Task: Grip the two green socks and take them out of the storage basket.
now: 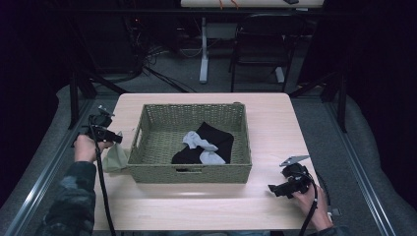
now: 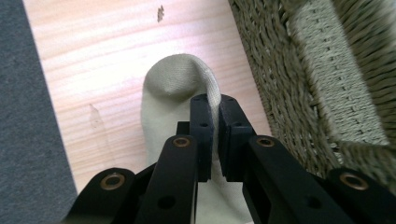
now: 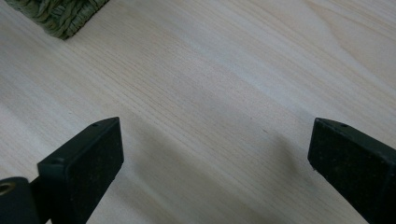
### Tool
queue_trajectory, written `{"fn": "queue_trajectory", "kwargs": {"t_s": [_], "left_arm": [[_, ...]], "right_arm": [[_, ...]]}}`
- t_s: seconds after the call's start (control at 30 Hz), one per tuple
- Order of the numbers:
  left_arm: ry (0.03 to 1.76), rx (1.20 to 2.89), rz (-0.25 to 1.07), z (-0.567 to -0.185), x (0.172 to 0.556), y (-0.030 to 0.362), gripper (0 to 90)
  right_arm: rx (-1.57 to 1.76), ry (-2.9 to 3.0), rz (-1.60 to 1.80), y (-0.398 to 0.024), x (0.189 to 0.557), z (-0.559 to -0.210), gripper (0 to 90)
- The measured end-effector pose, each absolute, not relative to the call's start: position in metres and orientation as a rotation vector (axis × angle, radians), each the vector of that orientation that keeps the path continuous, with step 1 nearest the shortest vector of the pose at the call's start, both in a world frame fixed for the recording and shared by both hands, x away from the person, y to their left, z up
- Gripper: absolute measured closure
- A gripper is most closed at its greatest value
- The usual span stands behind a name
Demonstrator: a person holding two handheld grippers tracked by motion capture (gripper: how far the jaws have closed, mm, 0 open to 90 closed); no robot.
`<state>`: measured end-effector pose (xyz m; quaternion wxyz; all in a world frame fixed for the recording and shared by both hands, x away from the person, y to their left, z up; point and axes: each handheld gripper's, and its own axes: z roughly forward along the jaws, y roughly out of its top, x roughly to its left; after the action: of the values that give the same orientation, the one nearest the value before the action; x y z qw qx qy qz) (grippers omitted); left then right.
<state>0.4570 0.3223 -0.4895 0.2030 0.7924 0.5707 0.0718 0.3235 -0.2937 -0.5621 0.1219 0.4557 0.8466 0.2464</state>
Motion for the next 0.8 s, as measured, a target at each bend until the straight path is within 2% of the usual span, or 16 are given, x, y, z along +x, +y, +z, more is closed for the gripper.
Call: {"fn": "queue_trajectory", "kwargs": {"t_s": [0.17, 0.27, 0.33, 0.43, 0.5, 0.63, 0.8], "left_arm": [[1.597, 2.154, 0.175, -0.499, 0.455, 0.325, 83.6], [1.608, 2.131, 0.174, -0.502, 0.453, 0.328, 78.4], [1.614, 2.121, 0.175, -0.501, 0.452, 0.329, 69.0], [1.643, 2.090, 0.205, -0.496, 0.446, 0.331, 47.3], [1.648, 2.069, 0.239, -0.491, 0.440, 0.333, 36.2], [1.626, 2.044, 0.300, -0.479, 0.424, 0.339, 22.6], [1.600, 2.024, 0.401, -0.470, 0.396, 0.340, 15.2]], "right_arm": [[1.330, 2.470, 0.721, -0.294, 0.323, -0.562, 2.6], [1.330, 2.470, 0.721, -0.294, 0.323, -0.562, 2.6], [1.331, 2.470, 0.720, -0.294, 0.323, -0.562, 2.6], [1.331, 2.469, 0.721, -0.294, 0.323, -0.562, 2.6], [1.326, 2.472, 0.711, -0.294, 0.324, -0.562, 2.6], [1.330, 2.471, 0.719, -0.294, 0.323, -0.562, 2.6], [1.329, 2.470, 0.717, -0.293, 0.323, -0.562, 2.6]]}}
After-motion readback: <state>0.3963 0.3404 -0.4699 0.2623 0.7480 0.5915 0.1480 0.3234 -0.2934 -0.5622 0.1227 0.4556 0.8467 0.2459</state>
